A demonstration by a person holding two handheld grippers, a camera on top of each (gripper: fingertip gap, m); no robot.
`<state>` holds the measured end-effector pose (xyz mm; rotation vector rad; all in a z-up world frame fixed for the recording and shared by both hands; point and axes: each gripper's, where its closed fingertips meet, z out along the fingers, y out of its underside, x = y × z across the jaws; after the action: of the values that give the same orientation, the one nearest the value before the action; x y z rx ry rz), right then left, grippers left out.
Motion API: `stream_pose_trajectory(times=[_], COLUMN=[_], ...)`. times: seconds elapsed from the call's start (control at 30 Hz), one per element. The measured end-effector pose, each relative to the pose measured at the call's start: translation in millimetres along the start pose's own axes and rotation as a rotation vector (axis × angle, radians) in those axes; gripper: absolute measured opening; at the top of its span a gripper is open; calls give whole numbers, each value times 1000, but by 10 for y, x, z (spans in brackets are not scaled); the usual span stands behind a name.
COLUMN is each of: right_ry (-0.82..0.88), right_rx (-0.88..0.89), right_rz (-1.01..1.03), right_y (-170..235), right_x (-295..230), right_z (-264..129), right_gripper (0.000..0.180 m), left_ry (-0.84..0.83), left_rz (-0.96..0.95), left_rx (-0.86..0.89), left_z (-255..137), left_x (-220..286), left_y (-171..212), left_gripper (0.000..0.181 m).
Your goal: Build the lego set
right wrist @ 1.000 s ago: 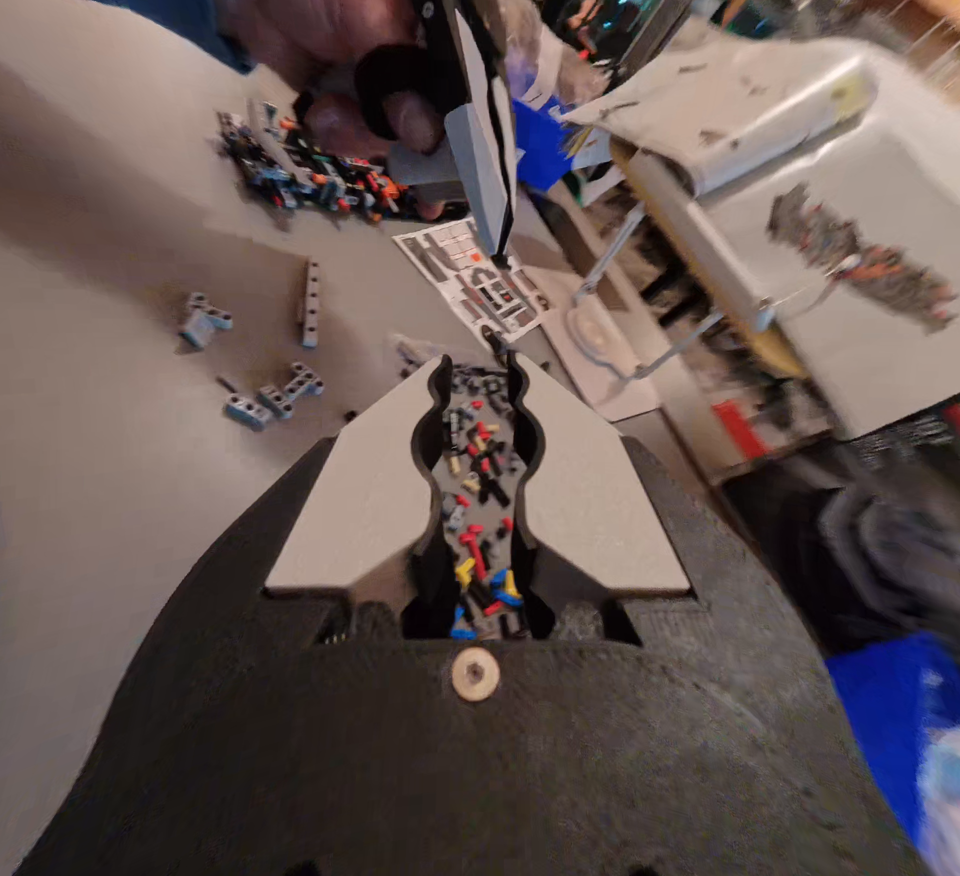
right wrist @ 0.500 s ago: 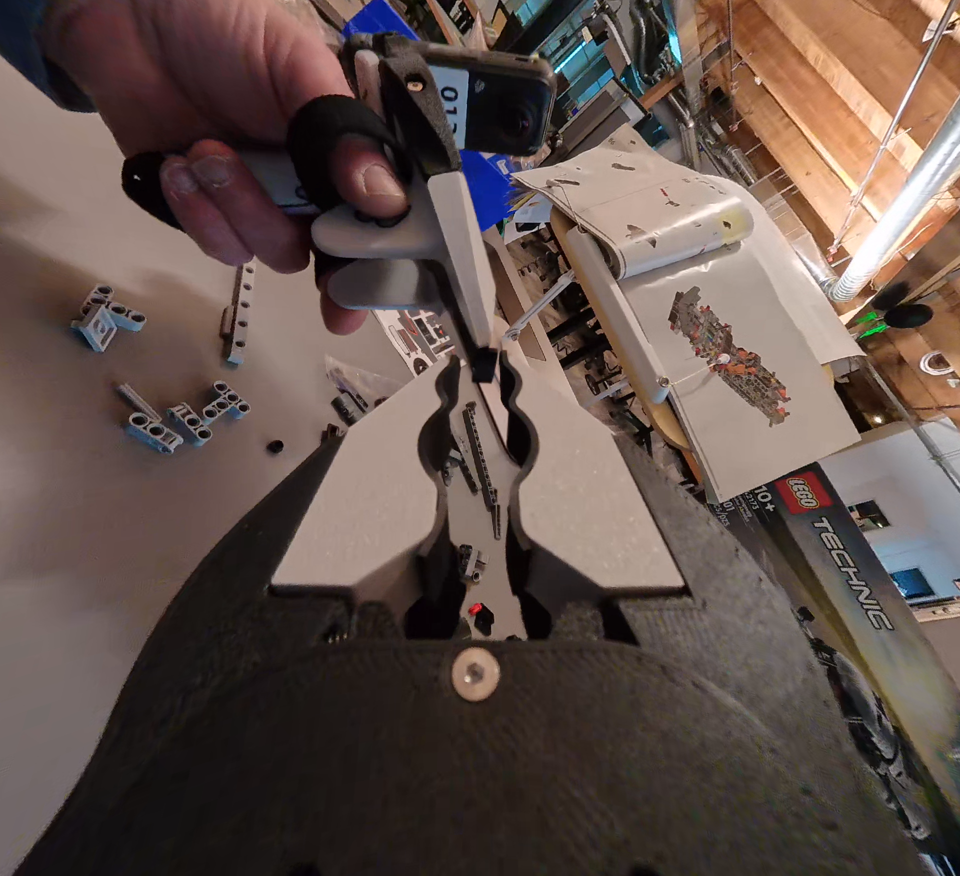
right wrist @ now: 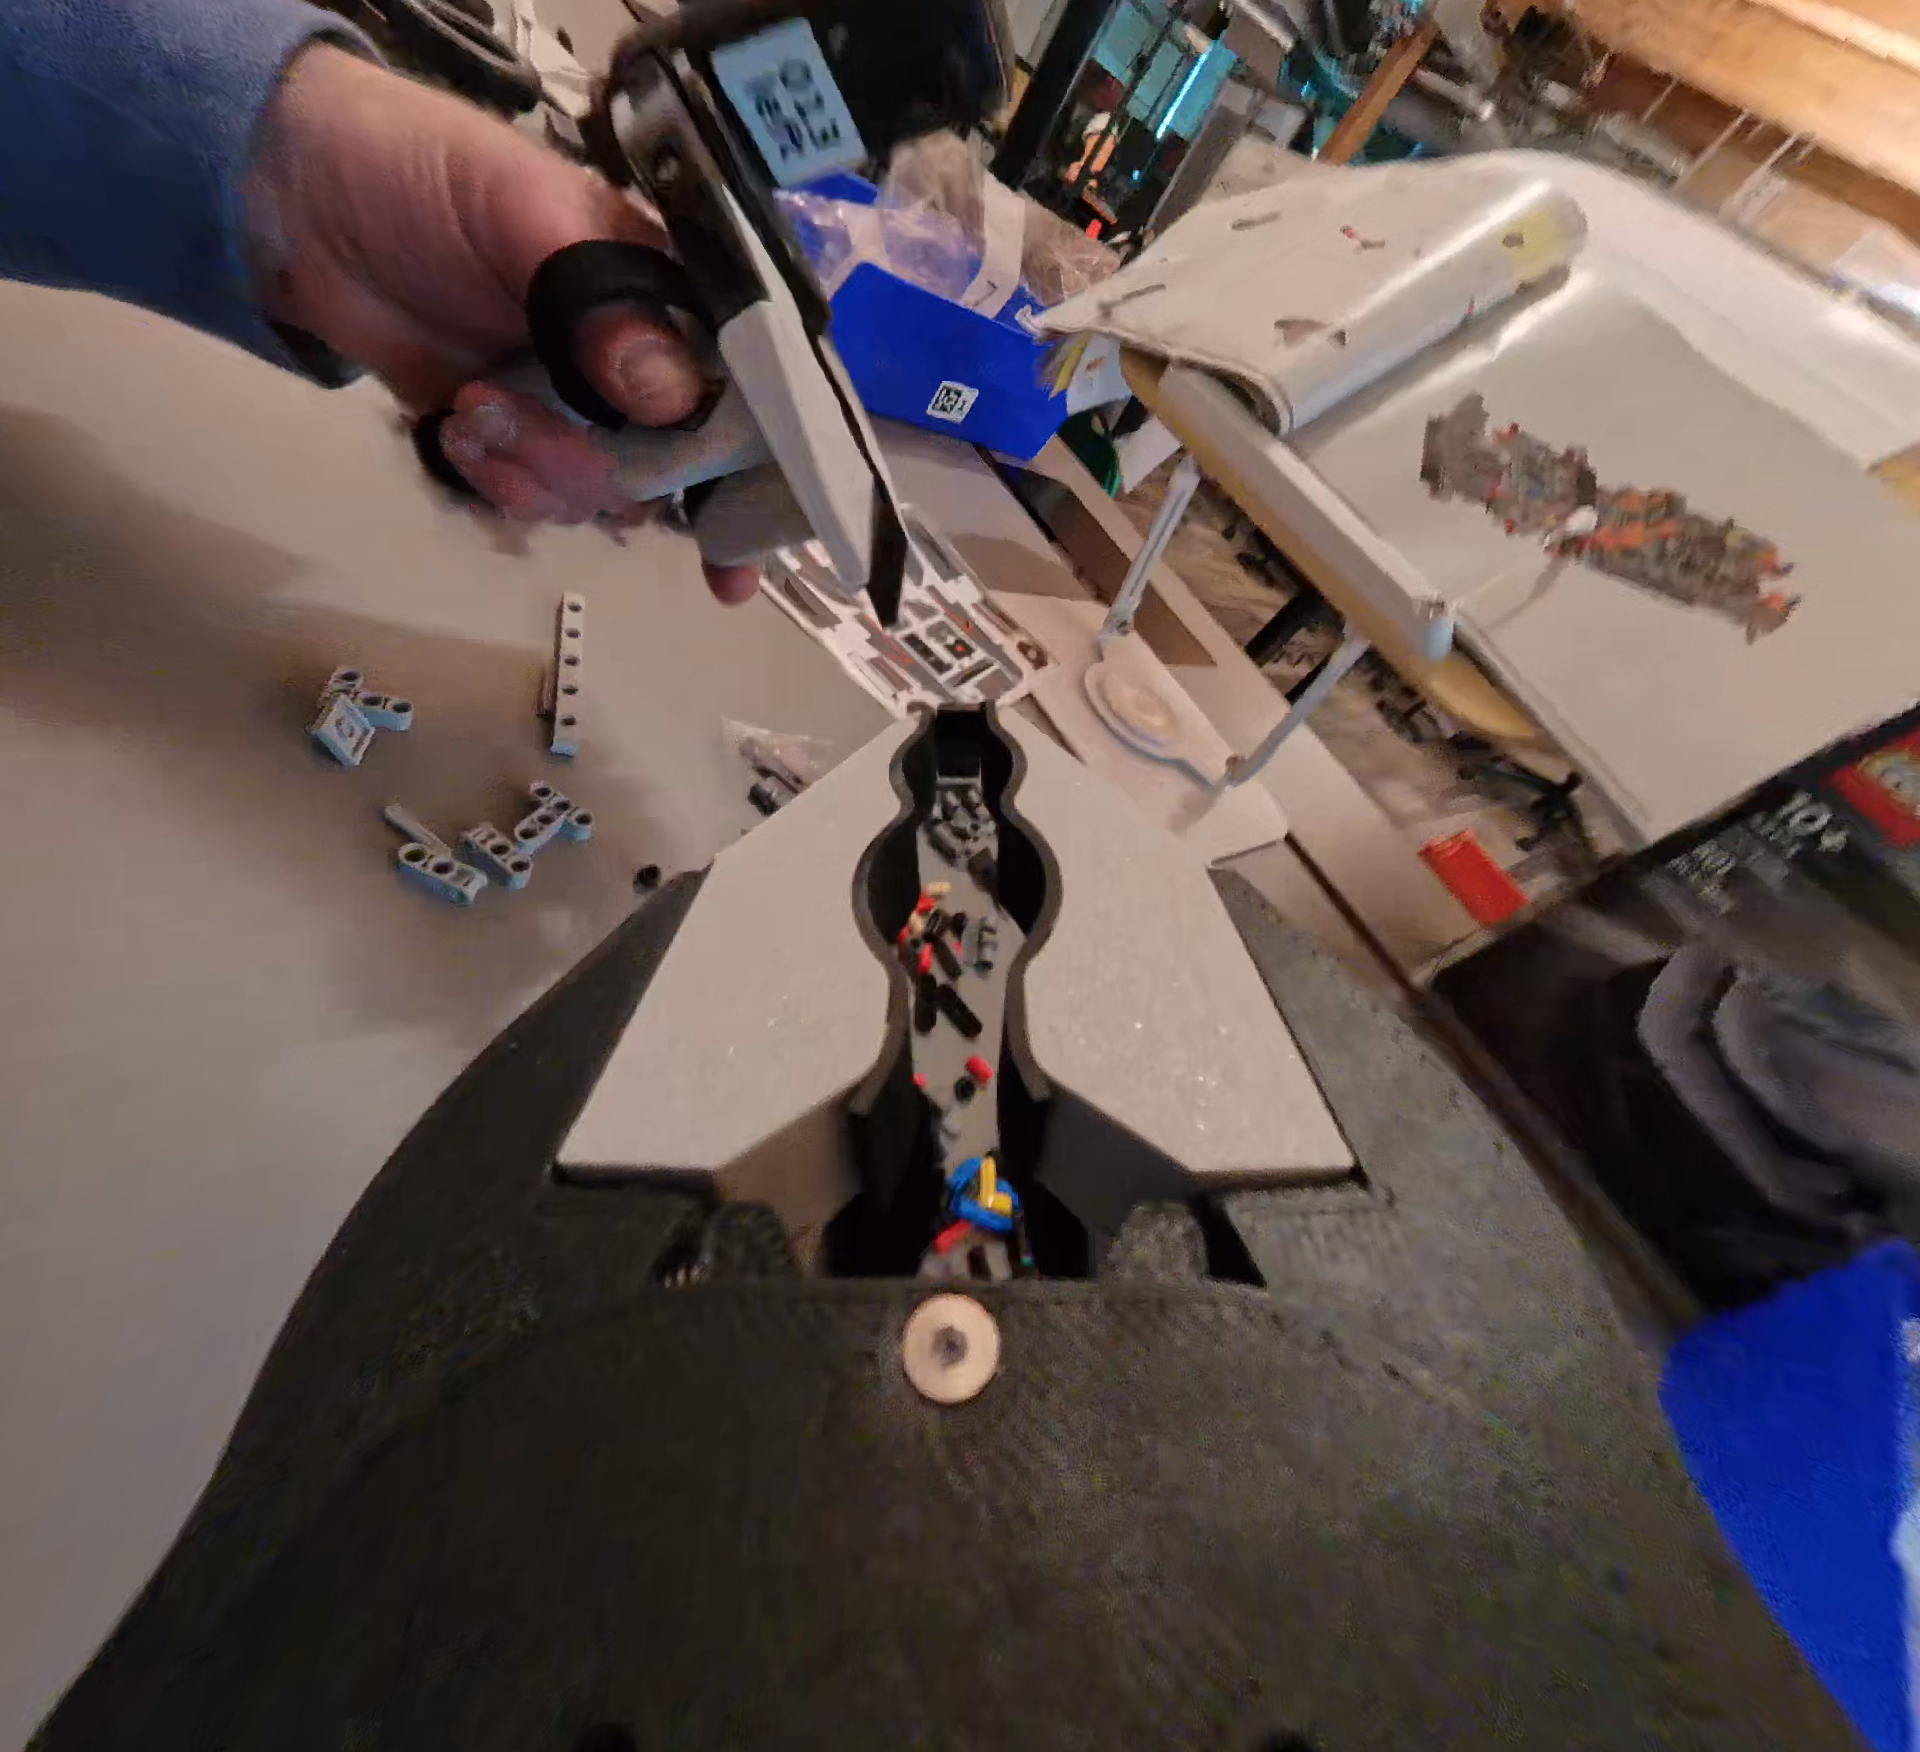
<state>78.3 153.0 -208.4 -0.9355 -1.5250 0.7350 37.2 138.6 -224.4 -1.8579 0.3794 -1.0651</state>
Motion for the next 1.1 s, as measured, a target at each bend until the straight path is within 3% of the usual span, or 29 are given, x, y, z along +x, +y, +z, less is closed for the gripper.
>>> stream_pose_trajectory(times=[0.2, 0.4, 0.53, 0.93, 1.1], right_ry=[-46, -60, -64, -85, -124], right_rx=[7, -1, 6, 23, 63], right_rz=[206, 228, 230, 256, 356], right_y=[278, 405, 428, 450, 382], right_x=[97, 74, 79, 76, 93], right_z=[-101, -57, -49, -62, -66], right_gripper=[4, 4, 4, 4, 4], left_ry=[-310, -541, -606, -652, -686], left_rz=[293, 359, 347, 356, 404], left_rx=[-411, -588, -625, -659, -505], left_z=[26, 136, 197, 223, 161], left_x=[-548, -938, -1056, -1152, -1083], left_y=[426, 717, 794, 881, 609], left_gripper=[19, 31, 34, 16, 15])
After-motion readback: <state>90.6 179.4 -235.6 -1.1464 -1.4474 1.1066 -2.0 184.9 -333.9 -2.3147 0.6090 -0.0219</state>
